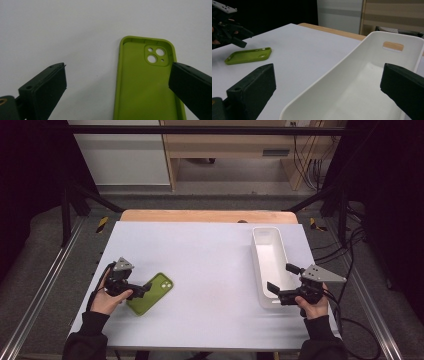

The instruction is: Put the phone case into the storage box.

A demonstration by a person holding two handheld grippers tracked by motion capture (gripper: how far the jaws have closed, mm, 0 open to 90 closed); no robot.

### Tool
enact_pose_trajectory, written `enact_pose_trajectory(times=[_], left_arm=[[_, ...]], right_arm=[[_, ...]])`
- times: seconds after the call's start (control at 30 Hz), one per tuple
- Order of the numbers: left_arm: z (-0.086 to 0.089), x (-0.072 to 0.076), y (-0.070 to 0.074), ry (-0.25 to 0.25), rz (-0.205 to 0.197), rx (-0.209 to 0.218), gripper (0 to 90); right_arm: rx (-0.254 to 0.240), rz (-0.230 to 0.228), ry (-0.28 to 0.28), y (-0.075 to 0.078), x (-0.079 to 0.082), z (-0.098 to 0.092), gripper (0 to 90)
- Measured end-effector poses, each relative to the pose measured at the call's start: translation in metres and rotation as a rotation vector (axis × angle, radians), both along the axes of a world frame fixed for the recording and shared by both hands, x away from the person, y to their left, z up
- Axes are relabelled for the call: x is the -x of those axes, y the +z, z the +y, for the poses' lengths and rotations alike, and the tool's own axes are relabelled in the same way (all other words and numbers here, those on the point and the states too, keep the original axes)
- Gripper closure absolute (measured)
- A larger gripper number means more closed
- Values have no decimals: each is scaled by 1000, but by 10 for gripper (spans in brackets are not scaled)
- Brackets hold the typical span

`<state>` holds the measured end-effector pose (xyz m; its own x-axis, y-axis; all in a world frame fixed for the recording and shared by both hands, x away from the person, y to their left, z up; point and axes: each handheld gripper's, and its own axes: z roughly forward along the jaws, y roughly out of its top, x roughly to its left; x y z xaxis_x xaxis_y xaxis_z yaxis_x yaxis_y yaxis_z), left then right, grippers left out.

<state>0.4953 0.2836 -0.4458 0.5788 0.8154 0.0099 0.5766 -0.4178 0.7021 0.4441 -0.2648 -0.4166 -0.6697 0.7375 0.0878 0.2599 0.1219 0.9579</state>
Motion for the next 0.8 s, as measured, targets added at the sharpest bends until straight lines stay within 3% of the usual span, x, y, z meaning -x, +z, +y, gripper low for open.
enact_pose_trajectory(times=[0.2,0.43,0.8], left_arm=[[-1,-1,-6,6,24,-36,36],[-1,-1,-8,15,34,-49,84],[0,-1,-11,24,55,-59,282]], right_arm=[[-1,0,-1,0,0,0,4],[0,0,0,0,0,0,4],[-1,-1,0,0,0,0,4]])
